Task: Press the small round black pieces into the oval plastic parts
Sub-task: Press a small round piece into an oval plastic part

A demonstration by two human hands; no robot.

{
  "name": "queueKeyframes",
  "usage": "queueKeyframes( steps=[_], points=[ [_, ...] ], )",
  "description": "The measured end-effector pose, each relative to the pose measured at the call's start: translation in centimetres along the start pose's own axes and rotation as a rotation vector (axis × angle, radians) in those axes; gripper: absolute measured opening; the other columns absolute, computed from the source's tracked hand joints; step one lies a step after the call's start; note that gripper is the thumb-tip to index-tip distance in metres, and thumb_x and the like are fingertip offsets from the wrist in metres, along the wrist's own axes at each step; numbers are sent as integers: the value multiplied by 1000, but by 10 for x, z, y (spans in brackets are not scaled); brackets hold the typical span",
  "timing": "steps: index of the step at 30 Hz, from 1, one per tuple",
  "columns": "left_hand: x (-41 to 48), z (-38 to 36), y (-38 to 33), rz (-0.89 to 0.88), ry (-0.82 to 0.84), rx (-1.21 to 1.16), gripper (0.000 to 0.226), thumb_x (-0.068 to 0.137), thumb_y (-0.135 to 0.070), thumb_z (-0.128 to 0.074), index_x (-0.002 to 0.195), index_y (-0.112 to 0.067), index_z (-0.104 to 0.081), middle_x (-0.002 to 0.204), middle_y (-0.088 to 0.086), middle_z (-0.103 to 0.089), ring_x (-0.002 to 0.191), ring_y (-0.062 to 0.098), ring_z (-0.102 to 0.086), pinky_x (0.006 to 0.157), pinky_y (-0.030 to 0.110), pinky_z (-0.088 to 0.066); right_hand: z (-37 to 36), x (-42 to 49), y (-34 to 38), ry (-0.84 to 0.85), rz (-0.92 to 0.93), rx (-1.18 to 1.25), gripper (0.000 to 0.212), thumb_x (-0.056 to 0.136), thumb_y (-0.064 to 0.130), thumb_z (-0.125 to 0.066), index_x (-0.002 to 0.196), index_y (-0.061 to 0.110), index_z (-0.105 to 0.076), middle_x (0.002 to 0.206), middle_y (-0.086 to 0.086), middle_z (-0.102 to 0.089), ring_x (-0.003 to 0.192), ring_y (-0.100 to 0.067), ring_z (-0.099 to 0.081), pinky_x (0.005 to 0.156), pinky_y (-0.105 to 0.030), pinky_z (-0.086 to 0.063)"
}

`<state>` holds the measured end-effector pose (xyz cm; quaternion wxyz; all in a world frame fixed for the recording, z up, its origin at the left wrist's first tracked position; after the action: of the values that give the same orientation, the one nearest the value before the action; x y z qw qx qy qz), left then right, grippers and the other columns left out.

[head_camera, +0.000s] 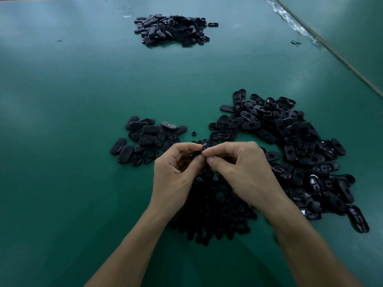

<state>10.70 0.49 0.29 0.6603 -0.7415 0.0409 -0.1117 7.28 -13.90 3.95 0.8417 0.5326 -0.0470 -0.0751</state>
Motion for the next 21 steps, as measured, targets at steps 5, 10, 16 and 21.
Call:
queueKeyframes(
  steps=[5,10,16,21],
  points=[
    [0,-1,3,14,9,25,25,91,1,-69,100,-22,-71,91,-1,-76,82,11,-71,75,20,-55,6,-2,-3,-5,33,1,22,88,17,-75,100,35,-77,78,14,-72,70,-1,-66,65,-13,-51],
    [-1,-1,5,32,24,5,24,91,0,-69,101,-22,-71,90,1,-76,82,12,-71,74,20,-56,2,-1,-11,-15,20,3,19,89,19,-75,104,30,-76,85,13,-73,80,1,-68,71,-12,-52],
    [-1,2,6,51,-14,-66,22,88,1,-72,100,-18,-72,86,4,-76,77,12,-72,70,19,-57,2,1,-15,6,0,59,13,89,17,-75,100,21,-78,85,12,-76,81,-2,-72,74,-19,-56],
    [0,2,6,46,-17,-75,22,88,-1,-73,101,-19,-74,89,4,-77,80,13,-74,72,20,-57,1,1,-12,6,10,82,9,88,13,-75,94,20,-76,80,8,-76,75,-5,-72,67,-22,-58]
  ],
)
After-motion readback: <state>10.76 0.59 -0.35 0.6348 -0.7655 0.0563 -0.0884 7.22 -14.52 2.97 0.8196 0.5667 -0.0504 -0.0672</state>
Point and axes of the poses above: each hand's wrist, its own x-axis towards the middle knuckle, its own z-axis out of the back of the hand, y = z × x, the point moved 9 cm from there along x, towards the middle knuckle
